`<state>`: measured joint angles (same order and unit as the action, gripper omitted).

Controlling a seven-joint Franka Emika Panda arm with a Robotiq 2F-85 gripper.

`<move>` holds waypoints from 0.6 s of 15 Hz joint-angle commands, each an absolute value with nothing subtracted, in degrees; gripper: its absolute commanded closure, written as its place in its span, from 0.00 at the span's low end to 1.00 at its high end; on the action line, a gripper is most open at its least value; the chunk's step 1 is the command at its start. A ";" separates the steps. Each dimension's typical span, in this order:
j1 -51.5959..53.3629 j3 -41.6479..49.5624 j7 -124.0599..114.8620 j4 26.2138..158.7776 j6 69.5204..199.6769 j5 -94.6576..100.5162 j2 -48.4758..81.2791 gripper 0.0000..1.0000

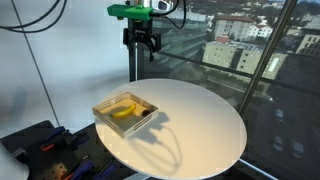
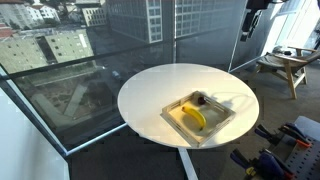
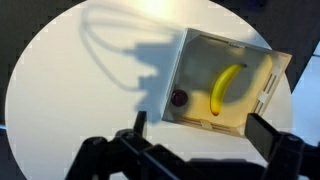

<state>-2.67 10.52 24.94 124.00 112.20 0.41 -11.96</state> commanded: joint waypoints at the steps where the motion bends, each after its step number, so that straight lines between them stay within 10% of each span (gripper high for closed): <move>1: -3.09 9.38 22.37 120.46 111.62 -1.24 -8.44 0.00; 9: -3.07 6.66 12.77 116.83 112.50 -1.37 -4.32 0.00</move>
